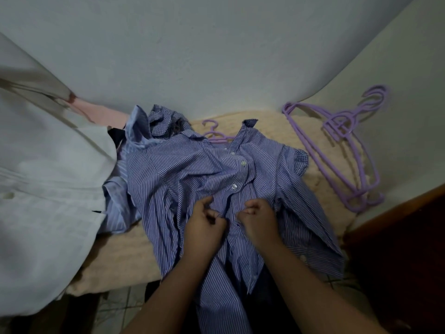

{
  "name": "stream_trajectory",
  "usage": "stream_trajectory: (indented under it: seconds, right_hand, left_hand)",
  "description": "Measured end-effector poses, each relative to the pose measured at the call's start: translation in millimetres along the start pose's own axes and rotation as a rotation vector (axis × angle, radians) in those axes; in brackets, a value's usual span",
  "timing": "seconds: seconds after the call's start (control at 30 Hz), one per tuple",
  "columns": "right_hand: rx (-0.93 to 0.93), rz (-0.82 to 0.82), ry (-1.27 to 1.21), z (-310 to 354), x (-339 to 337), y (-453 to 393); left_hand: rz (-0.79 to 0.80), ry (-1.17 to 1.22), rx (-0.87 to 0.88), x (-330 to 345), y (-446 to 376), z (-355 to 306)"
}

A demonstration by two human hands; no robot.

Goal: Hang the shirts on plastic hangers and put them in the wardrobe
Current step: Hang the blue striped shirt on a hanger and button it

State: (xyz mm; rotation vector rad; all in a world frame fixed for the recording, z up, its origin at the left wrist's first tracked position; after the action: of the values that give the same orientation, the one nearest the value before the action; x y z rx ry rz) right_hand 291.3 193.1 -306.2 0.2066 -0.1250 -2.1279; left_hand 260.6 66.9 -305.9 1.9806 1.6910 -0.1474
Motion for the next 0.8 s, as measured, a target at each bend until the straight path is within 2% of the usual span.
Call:
stream_trajectory:
  seconds: [0.1, 0.27, 0.47, 0.63, 0.8]
  right_hand:
    - [0.054, -0.028, -0.099, 7.8, -3.7, 6.2]
    - [0.072, -0.027, -0.159, 19.0, -8.2, 11.8]
    - [0.07, -0.049, -0.138, 19.8, -5.4, 15.3]
    - [0.001, -0.056, -0.074, 21.1, -3.2, 20.8]
    - [0.035, -0.065, -0.104, 22.3, -1.1, 21.9]
  left_hand:
    - [0.044, 0.171, -0.04, -1.7, 13.1, -1.0]
    - [0.054, 0.195, 0.0, 1.4, 22.9, -11.5]
    - [0.02, 0.388, -0.087, -7.5, 24.4, -15.7]
    - [0.032, 0.304, -0.044, -9.8, 29.8, -19.8]
    - [0.019, 0.247, 0.01, -10.2, 30.6, -20.8]
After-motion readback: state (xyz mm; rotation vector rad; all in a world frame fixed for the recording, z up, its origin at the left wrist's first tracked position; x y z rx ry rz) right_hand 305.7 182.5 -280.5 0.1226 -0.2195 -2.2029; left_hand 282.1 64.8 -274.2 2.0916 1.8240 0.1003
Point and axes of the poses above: each hand's wrist, its own y-axis away from the middle knuckle, its own x-axis out of the palm, z = x × y, the point moved 2 cm from there along -y, towards the middle knuckle, and after that the axes turned 10 degrees about -x, right-handed, at the moved point
